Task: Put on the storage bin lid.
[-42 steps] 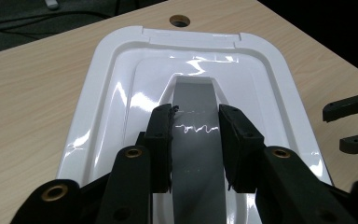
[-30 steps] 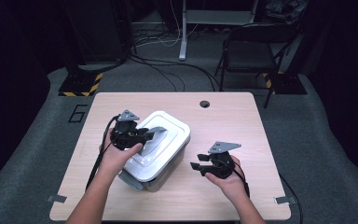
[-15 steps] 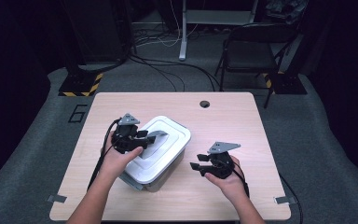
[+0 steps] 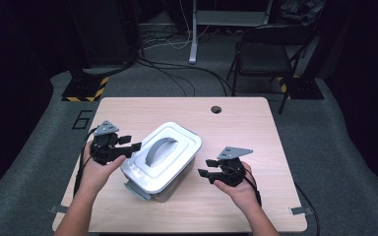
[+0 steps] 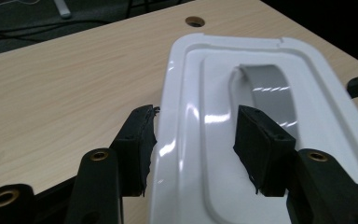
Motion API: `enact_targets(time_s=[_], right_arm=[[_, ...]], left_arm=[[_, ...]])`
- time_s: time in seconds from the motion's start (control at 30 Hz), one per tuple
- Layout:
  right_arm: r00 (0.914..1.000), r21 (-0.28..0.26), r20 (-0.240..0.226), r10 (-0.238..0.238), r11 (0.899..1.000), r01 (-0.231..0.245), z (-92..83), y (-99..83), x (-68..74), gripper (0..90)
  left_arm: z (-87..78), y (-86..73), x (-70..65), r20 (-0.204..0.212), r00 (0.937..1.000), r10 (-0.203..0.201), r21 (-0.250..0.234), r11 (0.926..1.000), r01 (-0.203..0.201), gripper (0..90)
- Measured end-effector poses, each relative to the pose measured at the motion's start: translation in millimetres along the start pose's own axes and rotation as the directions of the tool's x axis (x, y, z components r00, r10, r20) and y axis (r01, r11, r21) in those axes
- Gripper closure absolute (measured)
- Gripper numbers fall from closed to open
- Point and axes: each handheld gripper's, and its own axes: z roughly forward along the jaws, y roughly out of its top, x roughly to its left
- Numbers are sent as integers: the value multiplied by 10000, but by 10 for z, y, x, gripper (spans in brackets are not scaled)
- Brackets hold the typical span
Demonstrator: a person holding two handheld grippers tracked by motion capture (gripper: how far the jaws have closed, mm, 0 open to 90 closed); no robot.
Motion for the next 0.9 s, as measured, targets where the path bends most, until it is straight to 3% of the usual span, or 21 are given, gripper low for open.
enact_targets(time_s=[0.17,0.3,0.4,0.5,0.9], right_arm=[[9998,-228,-141,-156,9996,153,2,103,66,483],[9993,-129,-274,-271,9996,267,31,156,94,473],[9991,4,-311,-289,9996,290,61,166,103,470],[9992,-24,-305,-264,9996,264,66,170,107,469],[9982,-145,-386,-457,9989,452,91,318,138,447]], left_arm=[[-24,-117,105,109,9994,-335,3,9994,335,479],[-10,-187,134,52,9989,-477,-106,9988,477,481],[15,-250,162,340,9977,-590,-253,9979,599,481],[46,-308,174,299,9973,-669,-157,9976,674,481],[94,-413,155,447,9970,-635,99,9980,631,490]])
